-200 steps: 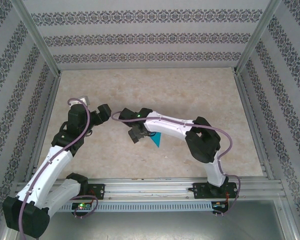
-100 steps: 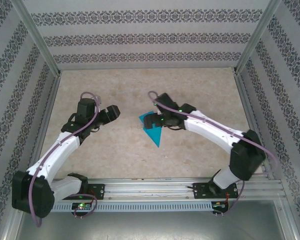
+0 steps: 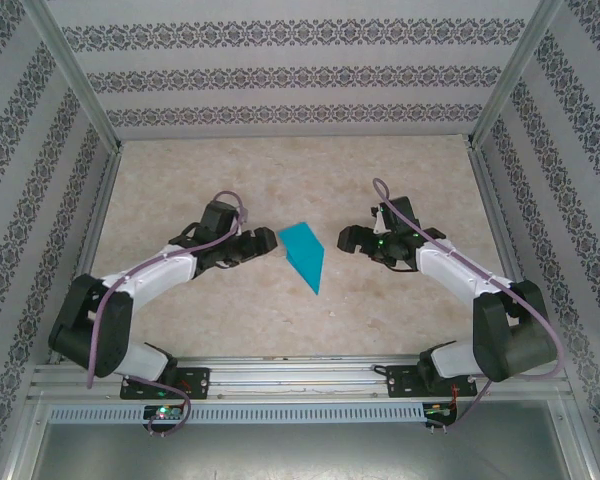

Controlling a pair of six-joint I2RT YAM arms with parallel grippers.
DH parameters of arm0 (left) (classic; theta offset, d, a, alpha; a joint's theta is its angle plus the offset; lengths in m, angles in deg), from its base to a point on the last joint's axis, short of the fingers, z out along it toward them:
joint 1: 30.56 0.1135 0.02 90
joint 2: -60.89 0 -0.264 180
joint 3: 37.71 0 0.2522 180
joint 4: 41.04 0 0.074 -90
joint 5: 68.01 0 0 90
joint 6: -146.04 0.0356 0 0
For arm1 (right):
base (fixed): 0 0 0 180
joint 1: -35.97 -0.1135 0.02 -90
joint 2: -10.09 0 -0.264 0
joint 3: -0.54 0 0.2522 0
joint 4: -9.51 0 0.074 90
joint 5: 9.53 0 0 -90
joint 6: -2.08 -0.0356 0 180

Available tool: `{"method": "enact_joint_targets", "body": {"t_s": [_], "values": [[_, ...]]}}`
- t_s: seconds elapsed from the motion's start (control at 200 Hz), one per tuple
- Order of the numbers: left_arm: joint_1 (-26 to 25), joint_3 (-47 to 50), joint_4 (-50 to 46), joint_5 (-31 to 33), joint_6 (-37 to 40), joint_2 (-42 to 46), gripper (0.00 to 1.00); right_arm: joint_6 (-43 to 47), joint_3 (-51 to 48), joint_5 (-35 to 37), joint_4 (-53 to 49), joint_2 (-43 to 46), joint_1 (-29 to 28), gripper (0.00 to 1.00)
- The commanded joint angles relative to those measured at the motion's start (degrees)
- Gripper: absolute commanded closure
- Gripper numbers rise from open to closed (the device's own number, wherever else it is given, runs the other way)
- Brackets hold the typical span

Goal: Fold a paper plane with a square sheet of paper (fold left side to right side)
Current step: Pick up the paper from the center of the table.

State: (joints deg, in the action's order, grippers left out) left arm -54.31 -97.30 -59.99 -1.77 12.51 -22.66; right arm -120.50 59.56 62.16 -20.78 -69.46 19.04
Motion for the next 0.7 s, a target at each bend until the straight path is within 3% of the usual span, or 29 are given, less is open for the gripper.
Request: {"method": "enact_joint_targets", "body": {"t_s": [0.0,0.395,0.694], "values": [[-2.0,-2.2,5.2,-1.3,-2.8,-2.9,0.18,-0.4,-1.8,-3.8,3.7,-0.2,0.9,0.05],[-6.1,-8.0,8.9,-3.0,-4.4,-14.7,0.19,-0.9,-4.8,-5.7,7.9,-1.8,1.7,0.07],[-6.9,-10.9,11.7,-2.2,-5.1,-20.7,0.28,-1.2,-5.5,-6.9,9.4,-1.8,1.7,0.09]]}}
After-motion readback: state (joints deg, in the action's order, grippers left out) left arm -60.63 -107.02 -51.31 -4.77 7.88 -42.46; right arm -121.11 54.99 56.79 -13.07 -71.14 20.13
